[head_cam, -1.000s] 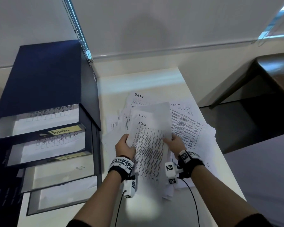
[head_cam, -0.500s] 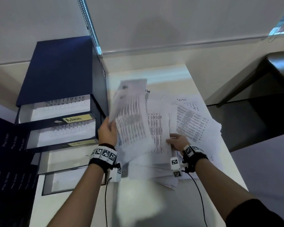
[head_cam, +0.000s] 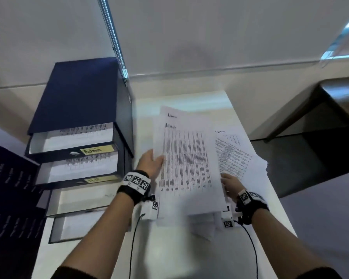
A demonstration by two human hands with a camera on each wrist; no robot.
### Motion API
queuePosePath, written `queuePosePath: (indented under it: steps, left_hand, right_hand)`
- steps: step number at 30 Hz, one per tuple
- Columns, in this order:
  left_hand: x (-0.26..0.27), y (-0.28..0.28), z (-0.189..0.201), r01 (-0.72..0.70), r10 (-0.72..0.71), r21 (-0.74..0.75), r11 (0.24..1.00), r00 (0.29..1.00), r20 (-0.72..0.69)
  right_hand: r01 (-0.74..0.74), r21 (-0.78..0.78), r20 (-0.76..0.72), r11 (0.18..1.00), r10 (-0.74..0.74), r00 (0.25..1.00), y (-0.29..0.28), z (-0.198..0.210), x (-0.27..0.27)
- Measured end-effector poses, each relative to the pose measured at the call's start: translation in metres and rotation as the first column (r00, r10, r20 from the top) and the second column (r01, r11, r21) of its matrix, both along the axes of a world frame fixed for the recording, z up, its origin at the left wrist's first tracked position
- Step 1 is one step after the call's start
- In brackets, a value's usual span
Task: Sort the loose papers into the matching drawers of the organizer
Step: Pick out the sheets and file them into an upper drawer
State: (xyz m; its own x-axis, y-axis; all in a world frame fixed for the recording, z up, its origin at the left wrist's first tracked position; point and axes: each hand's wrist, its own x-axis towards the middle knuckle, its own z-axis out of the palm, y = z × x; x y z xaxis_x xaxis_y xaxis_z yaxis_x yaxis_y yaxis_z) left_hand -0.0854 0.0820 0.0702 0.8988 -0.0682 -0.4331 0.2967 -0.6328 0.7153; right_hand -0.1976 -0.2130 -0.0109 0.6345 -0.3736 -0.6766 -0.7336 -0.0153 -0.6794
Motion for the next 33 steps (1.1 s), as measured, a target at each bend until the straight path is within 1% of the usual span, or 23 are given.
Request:
queuePosePath:
  steps: [2, 3, 5, 6, 7, 8, 11, 12, 13, 15, 16, 17, 19, 20, 22, 23, 24, 25, 27, 28, 30, 32, 33]
  left_hand:
    - [-0.026, -0.014, -0.044, 0.051, -0.049, 0.014, 0.999, 0.99, -0.134]
    - [-0.038, -0.021, -0.058, 0.062, -0.058, 0.022, 0.998, 0.986, -0.157]
    - [-0.055, -0.033, -0.077, 0.032, -0.024, 0.055, 0.998, 0.989, -0.143]
    - [-0.059, -0.036, -0.082, 0.013, -0.005, 0.066, 0.998, 0.992, -0.123]
    - [-0.06, -0.039, -0.084, -0.003, 0.011, 0.068, 0.998, 0.992, -0.127]
    - [-0.059, -0.041, -0.083, -0.015, 0.024, 0.067, 0.998, 0.991, -0.135]
    - [-0.042, -0.043, -0.079, -0.035, 0.045, 0.079, 0.996, 0.989, -0.141]
    - [-0.035, -0.043, -0.08, -0.044, 0.053, 0.078, 0.996, 0.992, -0.118]
    - [-0.03, -0.043, -0.079, -0.047, 0.055, 0.07, 0.996, 0.992, -0.113]
    - [-0.026, -0.044, -0.075, -0.05, 0.055, 0.044, 0.998, 0.988, -0.146]
    - [-0.026, -0.042, -0.075, -0.049, 0.053, 0.031, 0.998, 0.987, -0.151]
    - [-0.027, -0.041, -0.072, -0.061, 0.064, 0.023, 0.998, 0.986, -0.155]
    - [-0.028, -0.037, -0.063, -0.12, 0.116, -0.05, 0.992, 0.991, -0.067]
    - [-0.025, -0.034, -0.054, -0.179, 0.177, -0.16, 0.971, 0.984, -0.028]
    - [-0.009, -0.028, -0.027, -0.285, 0.307, -0.444, 0.85, 0.951, -0.023]
    - [0.002, -0.025, -0.01, -0.278, 0.32, -0.553, 0.786, 0.947, -0.021]
    - [0.013, -0.023, 0.01, -0.229, 0.289, -0.613, 0.756, 0.957, -0.002]
    - [0.026, -0.021, 0.027, -0.153, 0.239, -0.643, 0.75, 0.97, 0.048]
    - [0.044, -0.021, 0.067, 0.0, 0.146, -0.618, 0.786, 0.972, 0.186]
    - [0.051, -0.023, 0.082, 0.044, 0.132, -0.582, 0.812, 0.957, 0.257]
    - [0.055, -0.026, 0.102, 0.077, 0.124, -0.51, 0.857, 0.929, 0.349]
    - [0.05, -0.031, 0.1, 0.116, 0.07, -0.468, 0.876, 0.929, 0.363]
    - [0.044, -0.033, 0.092, 0.143, 0.02, -0.454, 0.879, 0.942, 0.336]
  right_hand:
    - [0.08, 0.15, -0.024, 0.985, -0.077, 0.997, 0.014, 0.009, -0.01]
    - [0.082, 0.225, -0.035, 0.971, -0.077, 0.996, 0.021, 0.013, -0.011]
    - [-0.058, 0.2, -0.028, 0.978, 0.065, 0.998, 0.03, 0.013, -0.011]
    - [-0.161, 0.122, -0.012, 0.979, 0.163, 0.987, 0.031, 0.014, -0.01]
    - [-0.216, 0.054, 0.031, 0.975, 0.215, 0.976, 0.033, 0.013, -0.006]
    - [-0.234, 0.036, 0.057, 0.972, 0.232, 0.971, 0.035, 0.014, -0.004]
    - [-0.114, 0.28, 0.028, 0.953, 0.111, 0.993, 0.038, 0.024, 0.008]
    - [-0.144, 0.28, 0.048, 0.949, 0.136, 0.99, 0.038, 0.024, 0.014]
    - [-0.21, 0.217, 0.055, 0.953, 0.203, 0.978, 0.04, 0.032, 0.019]
    - [-0.367, -0.084, 0.005, 0.926, 0.369, 0.929, 0.041, 0.031, 0.027]
    - [-0.398, -0.204, -0.015, 0.894, 0.403, 0.915, 0.043, 0.032, 0.031]
    - [-0.393, -0.29, -0.023, 0.873, 0.404, 0.914, 0.045, 0.034, 0.034]
    - [-0.328, -0.331, 0.076, 0.885, 0.371, 0.926, 0.045, 0.049, 0.04]
    - [-0.268, -0.305, 0.185, 0.914, 0.333, 0.925, 0.043, 0.063, 0.043]
    - [-0.159, -0.251, 0.393, 0.955, 0.251, 0.885, 0.039, 0.1, 0.052]
    - [-0.116, -0.235, 0.471, 0.965, 0.217, 0.855, 0.036, 0.119, 0.058]
    - [-0.093, -0.218, 0.539, 0.971, 0.2, 0.818, 0.035, 0.14, 0.06]
    - [-0.078, -0.21, 0.584, 0.975, 0.189, 0.789, 0.033, 0.16, 0.064]
    - [-0.039, -0.211, 0.648, 0.977, 0.17, 0.743, 0.028, 0.186, 0.074]
    - [-0.024, -0.212, 0.666, 0.977, 0.163, 0.728, 0.027, 0.194, 0.077]
    - [-0.034, -0.231, 0.677, 0.972, 0.186, 0.712, 0.025, 0.193, 0.083]
    - [-0.061, -0.238, 0.628, 0.969, 0.201, 0.752, 0.021, 0.169, 0.083]
    - [-0.063, -0.218, 0.595, 0.974, 0.184, 0.783, 0.021, 0.152, 0.08]
